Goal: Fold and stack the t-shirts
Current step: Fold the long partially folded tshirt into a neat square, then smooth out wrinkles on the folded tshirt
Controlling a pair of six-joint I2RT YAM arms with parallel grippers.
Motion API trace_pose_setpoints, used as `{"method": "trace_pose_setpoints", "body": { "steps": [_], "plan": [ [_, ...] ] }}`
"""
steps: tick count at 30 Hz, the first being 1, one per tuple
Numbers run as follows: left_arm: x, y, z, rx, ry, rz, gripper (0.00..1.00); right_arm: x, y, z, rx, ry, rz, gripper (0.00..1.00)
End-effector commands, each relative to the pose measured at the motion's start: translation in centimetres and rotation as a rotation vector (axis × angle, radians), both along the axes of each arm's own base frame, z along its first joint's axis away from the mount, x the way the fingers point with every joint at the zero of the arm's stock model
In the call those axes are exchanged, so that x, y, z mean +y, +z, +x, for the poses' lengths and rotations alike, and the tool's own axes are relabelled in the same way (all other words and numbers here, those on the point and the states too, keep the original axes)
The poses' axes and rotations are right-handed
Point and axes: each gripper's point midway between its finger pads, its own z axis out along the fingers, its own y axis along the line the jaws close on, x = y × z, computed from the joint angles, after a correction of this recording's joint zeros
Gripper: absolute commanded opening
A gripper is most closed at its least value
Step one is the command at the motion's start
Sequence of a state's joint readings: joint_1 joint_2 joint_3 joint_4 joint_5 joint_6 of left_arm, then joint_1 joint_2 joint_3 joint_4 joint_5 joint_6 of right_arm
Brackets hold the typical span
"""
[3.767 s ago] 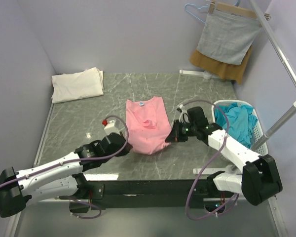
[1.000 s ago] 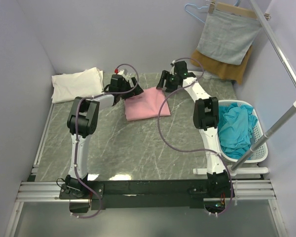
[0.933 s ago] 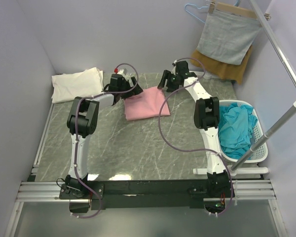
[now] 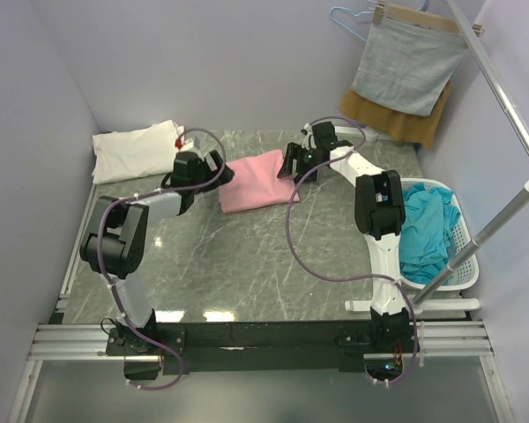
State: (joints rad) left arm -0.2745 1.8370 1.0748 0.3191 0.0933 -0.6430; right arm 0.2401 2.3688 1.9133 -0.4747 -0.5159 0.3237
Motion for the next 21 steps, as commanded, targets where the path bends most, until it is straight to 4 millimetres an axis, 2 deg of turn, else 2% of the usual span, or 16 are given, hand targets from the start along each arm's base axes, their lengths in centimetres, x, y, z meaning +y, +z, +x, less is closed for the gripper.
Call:
{"method": "trace_pose_setpoints", "body": {
  "steps": [1,3,4,5,6,10,11,13,14,15,16,17,18,19,20,21],
  "plan": [
    [-1.8,-1.9,-2.5,0.033,-0.045,-0.089,0.99,1.2,-0.5,-2.9,0.070,0.058,0.044,0.76],
    [-2.9,-4.1,-3.4,0.077,-0.107,-0.102,0.99,1.6,-1.1,-4.0,0.112,0.058,0.072,0.70],
    [-3.3,-4.7,-3.4,0.086,-0.120,-0.107,0.99,1.9,-0.7,-3.9,0.092,0.065,0.095,0.66],
    [-3.6,-5.0,-3.4,0.088,-0.136,-0.112,1.00,1.9,-1.3,-4.8,0.120,0.067,0.108,0.63],
    [-4.0,-6.2,-3.7,0.110,-0.156,-0.111,0.99,2.0,-1.4,-5.2,0.130,0.065,0.114,0.55],
    [-4.7,-7.3,-4.4,0.131,-0.182,-0.102,1.00,1.6,-1.4,-6.4,0.131,0.052,0.110,0.42],
    [-4.8,-7.4,-4.7,0.139,-0.188,-0.100,0.99,1.5,-2.0,-7.1,0.148,0.050,0.103,0.31],
    [-5.0,-7.3,-5.9,0.144,-0.203,-0.099,0.99,1.1,-1.7,-7.6,0.144,0.037,0.086,0.23],
    [-5.0,-7.2,-6.4,0.145,-0.210,-0.094,0.91,0.7,-2.4,-8.6,0.167,0.029,0.072,0.14],
    [-5.3,-6.6,-7.1,0.141,-0.219,-0.092,0.86,0.6,-1.6,-8.9,0.153,0.020,0.068,0.12],
    [-4.9,-7.4,-8.2,0.168,-0.211,-0.081,0.81,0.2,-1.7,-9.3,0.144,0.004,0.047,0.11],
    [-4.8,-7.3,-8.9,0.175,-0.210,-0.079,0.75,-0.2,-2.7,-11.0,0.177,-0.001,0.025,0.06],
    [-5.0,-6.4,-9.8,0.171,-0.218,-0.082,0.73,-0.4,-1.8,-11.5,0.161,-0.013,0.017,0.04],
    [-4.4,-7.5,-11.4,0.210,-0.203,-0.068,0.71,-1.0,-1.9,-12.1,0.162,-0.033,-0.010,0.04],
    [-4.2,-7.5,-12.3,0.221,-0.196,-0.063,0.69,-1.4,-2.9,-14.1,0.197,-0.036,-0.031,0.03],
    [-4.4,-6.5,-13.2,0.207,-0.202,-0.065,0.68,-1.6,-1.6,-14.6,0.170,-0.049,-0.029,0.03]
  ]
}}
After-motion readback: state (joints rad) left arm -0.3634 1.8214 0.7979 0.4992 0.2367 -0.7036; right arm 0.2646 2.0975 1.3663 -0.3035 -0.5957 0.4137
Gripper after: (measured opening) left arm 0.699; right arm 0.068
